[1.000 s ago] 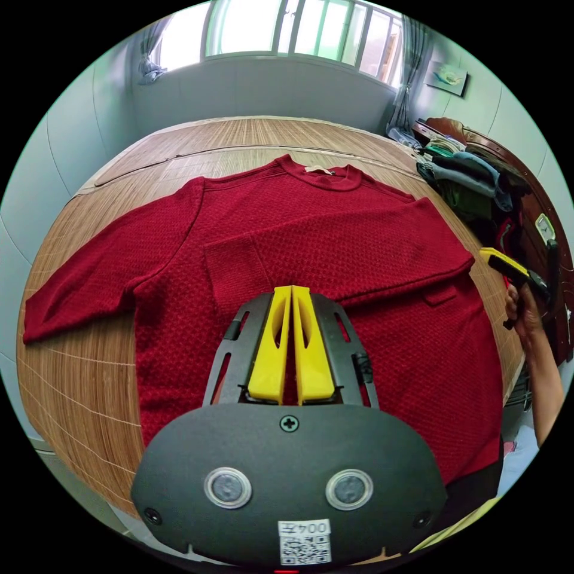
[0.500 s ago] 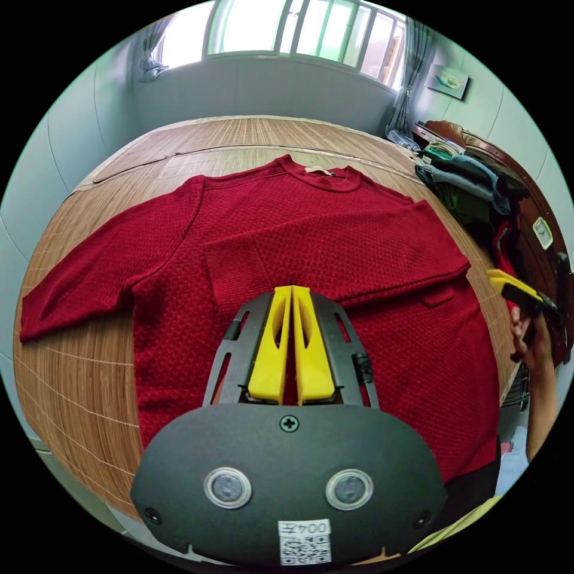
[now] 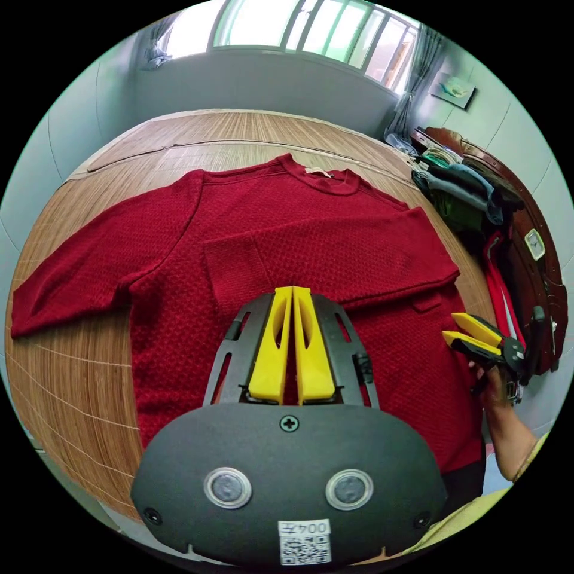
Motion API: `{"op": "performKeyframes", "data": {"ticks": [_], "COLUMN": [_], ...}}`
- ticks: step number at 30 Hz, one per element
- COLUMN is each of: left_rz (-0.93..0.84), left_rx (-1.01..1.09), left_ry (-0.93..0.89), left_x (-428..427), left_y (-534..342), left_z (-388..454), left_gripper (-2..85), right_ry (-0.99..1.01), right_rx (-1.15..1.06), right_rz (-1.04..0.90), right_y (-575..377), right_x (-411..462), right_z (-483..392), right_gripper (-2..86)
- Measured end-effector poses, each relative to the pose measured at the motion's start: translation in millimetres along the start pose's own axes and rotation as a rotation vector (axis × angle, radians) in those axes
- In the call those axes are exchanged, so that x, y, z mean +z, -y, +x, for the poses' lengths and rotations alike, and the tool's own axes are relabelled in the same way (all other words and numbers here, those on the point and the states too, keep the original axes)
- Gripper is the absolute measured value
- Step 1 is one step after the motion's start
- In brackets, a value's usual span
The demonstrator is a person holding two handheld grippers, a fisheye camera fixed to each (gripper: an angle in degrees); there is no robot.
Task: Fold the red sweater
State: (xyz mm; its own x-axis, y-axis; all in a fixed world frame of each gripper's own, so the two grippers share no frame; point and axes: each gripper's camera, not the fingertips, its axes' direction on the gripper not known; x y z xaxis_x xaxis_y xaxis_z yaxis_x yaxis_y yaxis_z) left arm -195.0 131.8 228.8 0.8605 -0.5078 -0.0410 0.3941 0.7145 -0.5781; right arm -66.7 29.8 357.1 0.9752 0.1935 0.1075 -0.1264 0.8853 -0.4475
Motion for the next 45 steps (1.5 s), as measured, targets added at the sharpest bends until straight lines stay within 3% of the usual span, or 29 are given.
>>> {"op": "performKeyframes", "data": {"ticks": [4, 8, 11, 16, 18, 21, 24, 27, 29, 32, 36, 38, 45], "left_rz": [0.179, 0.007, -0.097, -0.253, -0.238, -0.249, -0.124, 0.014, 0.123, 0.253, 0.466, 0.583, 0.665], "left_rx": [0.112, 0.446, 0.626, 0.716, 0.698, 0.589, 0.486, 0.265, 0.004, -0.345, -0.665, -0.798, -1.059], "left_ry": [-0.139, -0.289, -0.246, -0.18, -0.193, -0.261, -0.308, -0.491, -0.668, -0.761, -0.725, -0.623, -0.497], "left_x": [-46, -9, 31, 92, 97, 85, 37, -22, -61, -100, -156, -192, -216], "left_y": [32, 93, 111, 125, 125, 136, 127, 92, 45, -22, -87, -107, -108], "left_z": [43, 166, 237, 276, 270, 245, 206, 134, 51, -73, -210, -274, -381], "left_gripper": [0.3, 0.3, 0.4, 0.5, 0.4, 0.3, 0.4, 0.7, 1.4, 3.6, 7.2, 9.8, 12.6], "right_ry": [0.029, 0.029, 0.036, 0.034, 0.037, 0.029, 0.03, 0.028, 0.025, 0.023, 0.02, 0.02, 0.017], "right_rx": [0.022, 0.022, 0.028, 0.031, 0.035, 0.032, 0.033, 0.032, 0.032, 0.031, 0.029, 0.029, 0.028], "right_rz": [0.008, 0.009, 0.01, 0.011, 0.008, 0.01, 0.01, 0.01, 0.009, 0.009, 0.008, 0.007, 0.005], "right_y": [-3, -6, -8, -10, -10, -12, -13, -13, -14, -14, -15, -15, -15], "right_x": [-1, -2, -2, -3, -3, -3, -4, -5, -5, -6, -7, -7, -8], "right_z": [7, 6, 8, 6, 7, 3, 2, 0, -2, -4, -7, -8, -13], "right_gripper": [16.1, 16.1, 16.0, 15.9, 15.9, 15.9, 15.9, 15.9, 15.9, 15.9, 15.9, 15.9, 15.9]}}
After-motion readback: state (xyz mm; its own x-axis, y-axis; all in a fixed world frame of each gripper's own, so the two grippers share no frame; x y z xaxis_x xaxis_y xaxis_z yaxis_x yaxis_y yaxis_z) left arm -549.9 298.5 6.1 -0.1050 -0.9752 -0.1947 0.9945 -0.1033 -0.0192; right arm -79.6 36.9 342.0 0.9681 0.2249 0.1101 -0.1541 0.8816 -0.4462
